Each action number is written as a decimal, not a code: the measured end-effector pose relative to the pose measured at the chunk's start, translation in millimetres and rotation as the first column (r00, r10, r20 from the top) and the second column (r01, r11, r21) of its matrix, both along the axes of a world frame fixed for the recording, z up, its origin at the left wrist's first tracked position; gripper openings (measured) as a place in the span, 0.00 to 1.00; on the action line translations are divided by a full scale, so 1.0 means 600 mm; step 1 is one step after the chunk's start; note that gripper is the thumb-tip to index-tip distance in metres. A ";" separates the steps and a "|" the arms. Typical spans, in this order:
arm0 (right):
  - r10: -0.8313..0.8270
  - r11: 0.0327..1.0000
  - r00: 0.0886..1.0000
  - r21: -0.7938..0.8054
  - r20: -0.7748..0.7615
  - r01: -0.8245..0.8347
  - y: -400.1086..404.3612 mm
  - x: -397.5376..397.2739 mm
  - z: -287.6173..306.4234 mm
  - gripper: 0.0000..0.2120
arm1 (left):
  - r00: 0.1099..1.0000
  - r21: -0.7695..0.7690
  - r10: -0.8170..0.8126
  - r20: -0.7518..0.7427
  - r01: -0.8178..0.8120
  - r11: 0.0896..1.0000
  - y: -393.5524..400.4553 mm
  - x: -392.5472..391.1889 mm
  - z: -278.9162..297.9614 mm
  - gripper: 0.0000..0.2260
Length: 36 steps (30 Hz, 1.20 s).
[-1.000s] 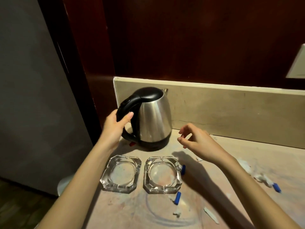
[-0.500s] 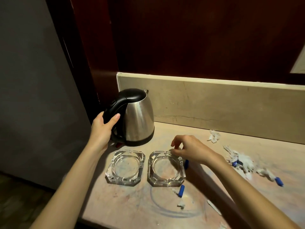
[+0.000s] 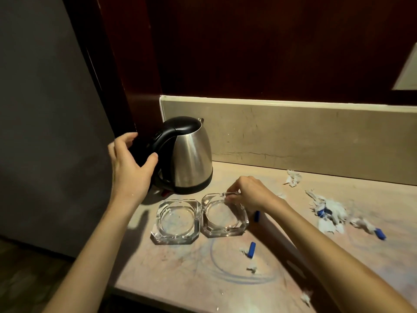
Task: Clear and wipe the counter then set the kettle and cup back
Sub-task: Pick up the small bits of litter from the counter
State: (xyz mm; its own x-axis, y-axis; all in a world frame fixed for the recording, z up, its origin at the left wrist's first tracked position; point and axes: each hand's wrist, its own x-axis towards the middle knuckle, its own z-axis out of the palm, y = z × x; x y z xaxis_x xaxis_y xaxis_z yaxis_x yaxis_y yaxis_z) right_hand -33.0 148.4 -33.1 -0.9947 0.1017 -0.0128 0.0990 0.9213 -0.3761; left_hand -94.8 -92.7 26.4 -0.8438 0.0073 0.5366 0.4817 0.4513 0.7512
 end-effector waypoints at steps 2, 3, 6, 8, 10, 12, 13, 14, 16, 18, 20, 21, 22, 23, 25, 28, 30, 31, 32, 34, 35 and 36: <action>-0.019 1.000 1.000 -0.018 -0.001 0.019 0.000 -0.007 -0.003 0.13 | 0.986 -0.008 -0.015 -0.164 0.014 1.000 0.005 0.020 0.014 0.21; -0.031 0.999 0.999 -0.037 -0.007 0.031 0.000 -0.008 -0.004 0.13 | 0.975 -0.024 -0.053 -0.214 0.049 0.999 0.013 0.027 0.020 0.19; -0.057 0.992 0.998 -0.110 -0.001 0.056 0.002 -0.008 -0.007 0.13 | 0.946 -0.123 -0.232 -0.225 0.209 0.970 0.052 0.045 0.029 0.14; -0.061 0.989 0.998 -0.132 0.001 0.061 0.011 -0.001 -0.005 0.12 | 0.921 -0.174 -0.359 -0.152 0.333 0.927 0.082 0.055 0.024 0.12; -0.117 0.976 0.992 -0.190 -0.038 0.108 0.037 0.017 0.001 0.11 | 0.888 -0.175 -0.458 -0.054 0.443 0.879 0.110 0.063 0.015 0.09; -0.210 0.944 0.973 -0.278 -0.093 0.177 0.079 0.041 0.005 0.10 | 0.859 -0.190 -0.512 0.012 0.505 0.842 0.130 0.066 0.004 0.08; -0.262 0.927 0.958 -0.308 -0.118 0.215 0.107 0.054 0.005 0.10 | 0.845 -0.211 -0.533 0.037 0.528 0.823 0.140 0.066 -0.002 0.08; -0.316 0.911 0.940 -0.319 -0.131 0.262 0.135 0.067 0.004 0.11 | 0.833 -0.231 -0.550 0.064 0.549 0.803 0.150 0.068 -0.007 0.08; -0.410 0.891 0.901 -0.272 -0.141 0.363 0.192 0.088 -0.002 0.13 | 0.809 -0.263 -0.577 0.117 0.585 0.767 0.172 0.069 -0.019 0.06; -0.465 0.874 0.878 -0.215 -0.115 0.435 0.232 0.099 -0.010 0.14 | 0.791 -0.266 -0.590 0.162 0.611 0.746 0.194 0.069 -0.028 0.05; -0.475 0.871 0.877 -0.181 -0.072 0.457 0.252 0.100 -0.016 0.16 | 0.772 -0.255 -0.603 0.202 0.636 0.728 0.218 0.066 -0.037 0.04; -0.462 0.880 0.884 -0.157 -0.065 0.449 0.256 0.098 -0.017 0.17 | 0.764 -0.264 -0.606 0.220 0.645 0.717 0.231 0.065 -0.042 0.04; -0.444 0.892 0.894 -0.130 -0.061 0.434 0.256 0.094 -0.017 0.18 | 0.759 -0.283 -0.607 0.234 0.651 0.704 0.242 0.062 -0.046 0.04; -0.421 0.904 0.905 -0.108 -0.061 0.413 0.256 0.089 -0.016 0.19 | 0.754 -0.305 -0.609 0.247 0.657 0.690 0.255 0.061 -0.050 0.04; -0.373 0.925 0.927 -0.101 -0.043 0.367 0.255 0.078 -0.012 0.22 | 0.747 -0.342 -0.611 0.262 0.664 0.665 0.277 0.060 -0.056 0.04; -0.311 0.947 0.950 -0.083 0.010 0.311 0.254 0.065 -0.014 0.23 | 0.735 -0.374 -0.617 0.284 0.677 0.634 0.300 0.057 -0.063 0.05; -0.277 0.957 0.960 -0.075 0.030 0.279 0.255 0.061 -0.019 0.20 | 0.727 -0.390 -0.613 0.310 0.685 0.615 0.312 0.053 -0.069 0.05; -0.264 0.960 0.964 -0.087 0.032 0.266 0.255 0.062 -0.022 0.20 | 0.723 -0.395 -0.609 0.326 0.689 0.607 0.317 0.051 -0.072 0.06; -0.252 0.961 0.967 -0.104 0.036 0.255 0.255 0.066 -0.022 0.20 | 0.720 -0.401 -0.606 0.339 0.693 0.599 0.320 0.049 -0.075 0.06; -0.213 0.968 0.976 -0.127 0.044 0.217 0.254 0.079 -0.018 0.23 | 0.715 -0.427 -0.599 0.360 0.697 0.576 0.330 0.045 -0.079 0.07; -0.188 0.972 0.981 -0.131 0.050 0.193 0.253 0.088 -0.016 0.25 | 0.713 -0.443 -0.595 0.371 0.699 0.561 0.337 0.044 -0.080 0.08; -0.160 0.976 0.985 -0.139 0.057 0.166 0.250 0.100 -0.012 0.26 | 0.710 -0.454 -0.591 0.383 0.702 0.548 0.344 0.045 -0.081 0.09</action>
State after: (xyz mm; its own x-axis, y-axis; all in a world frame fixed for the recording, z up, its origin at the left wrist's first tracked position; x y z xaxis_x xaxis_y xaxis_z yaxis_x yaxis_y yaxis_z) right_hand 26.9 298.2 -40.5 -0.9629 0.2564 -0.0837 0.2636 0.8286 -0.4938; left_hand -68.0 113.7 -22.4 -0.5624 0.8202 0.1048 0.7025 0.4072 0.5837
